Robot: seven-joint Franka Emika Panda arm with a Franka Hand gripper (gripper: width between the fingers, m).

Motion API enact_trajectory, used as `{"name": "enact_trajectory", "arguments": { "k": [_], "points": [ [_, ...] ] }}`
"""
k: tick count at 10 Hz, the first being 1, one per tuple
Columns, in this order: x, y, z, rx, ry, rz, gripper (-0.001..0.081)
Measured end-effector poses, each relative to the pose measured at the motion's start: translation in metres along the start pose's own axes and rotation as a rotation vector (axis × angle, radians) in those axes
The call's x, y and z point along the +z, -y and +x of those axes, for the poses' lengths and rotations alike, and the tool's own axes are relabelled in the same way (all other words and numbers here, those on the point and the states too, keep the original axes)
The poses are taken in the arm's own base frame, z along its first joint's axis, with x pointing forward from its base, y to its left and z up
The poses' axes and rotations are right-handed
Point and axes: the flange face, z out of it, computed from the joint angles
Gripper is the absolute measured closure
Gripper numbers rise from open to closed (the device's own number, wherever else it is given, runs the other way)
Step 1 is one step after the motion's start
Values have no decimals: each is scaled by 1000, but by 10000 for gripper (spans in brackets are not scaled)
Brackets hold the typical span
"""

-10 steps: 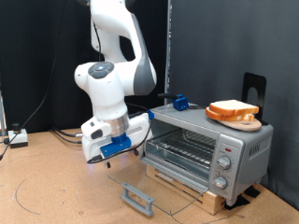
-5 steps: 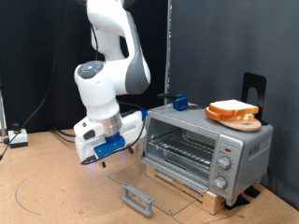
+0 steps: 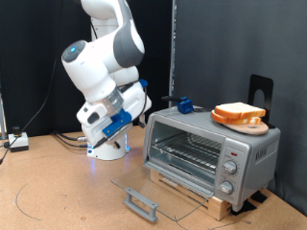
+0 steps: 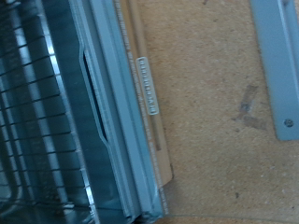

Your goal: Make a piece of toast with the oven

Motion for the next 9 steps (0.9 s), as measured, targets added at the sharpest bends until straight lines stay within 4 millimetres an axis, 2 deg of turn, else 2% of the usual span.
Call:
{"name": "enact_trajectory", "arguments": {
  "k": [3, 4, 5, 7, 9],
  "points": [
    [-27, 4, -23, -13, -25, -8, -1],
    [-26, 4, -22, -11, -23, -7, -1],
    [-26, 13, -24, -72, -18, 52, -1],
    [-32, 42, -37, -295, -21, 177, -1],
    [-40, 65, -54, -546, -38, 176, -1]
  ]
}}
